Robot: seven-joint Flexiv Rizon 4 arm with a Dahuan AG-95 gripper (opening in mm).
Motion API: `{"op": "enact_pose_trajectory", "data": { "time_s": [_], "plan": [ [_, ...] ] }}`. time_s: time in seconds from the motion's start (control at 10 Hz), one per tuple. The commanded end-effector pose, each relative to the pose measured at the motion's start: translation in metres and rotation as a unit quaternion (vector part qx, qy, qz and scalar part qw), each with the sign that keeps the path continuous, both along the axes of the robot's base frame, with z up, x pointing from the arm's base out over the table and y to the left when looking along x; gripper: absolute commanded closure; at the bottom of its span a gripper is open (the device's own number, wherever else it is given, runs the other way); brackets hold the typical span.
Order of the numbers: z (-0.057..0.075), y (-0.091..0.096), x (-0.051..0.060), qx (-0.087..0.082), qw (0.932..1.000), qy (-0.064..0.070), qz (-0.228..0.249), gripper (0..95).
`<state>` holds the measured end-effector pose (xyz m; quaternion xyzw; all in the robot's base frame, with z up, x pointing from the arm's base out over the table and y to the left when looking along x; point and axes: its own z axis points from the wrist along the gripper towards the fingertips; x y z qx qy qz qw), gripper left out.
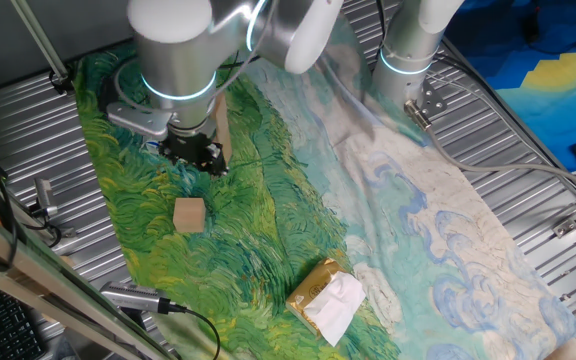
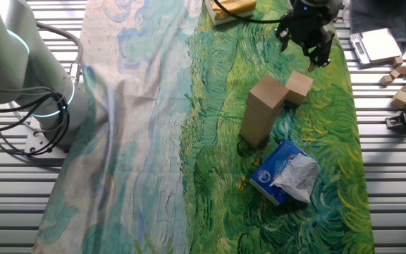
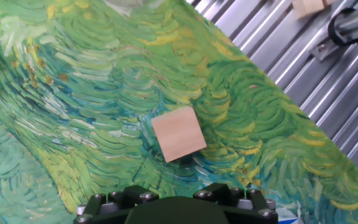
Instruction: Stack the blocks in a vertical line of five
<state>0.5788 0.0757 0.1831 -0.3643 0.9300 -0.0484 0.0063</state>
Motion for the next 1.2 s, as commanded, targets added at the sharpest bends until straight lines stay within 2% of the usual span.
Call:
{"op": "enact_pose_trajectory", "data": {
  "time_s": [0.1, 0.3, 0.7, 1.2],
  "plan": [
    [0.0005, -0.001, 0.0013, 0.01, 0.9997, 0.001, 0.021, 38.0],
    [0.0005, -0.001, 0.0013, 0.012, 0.9993, 0.014, 0.032, 38.0],
    [0.0005, -0.001, 0.0013, 0.038, 0.9985, 0.009, 0.039, 38.0],
    [0.0005, -0.001, 0.0013, 0.036, 0.9982, 0.008, 0.047, 38.0]
  ]
}}
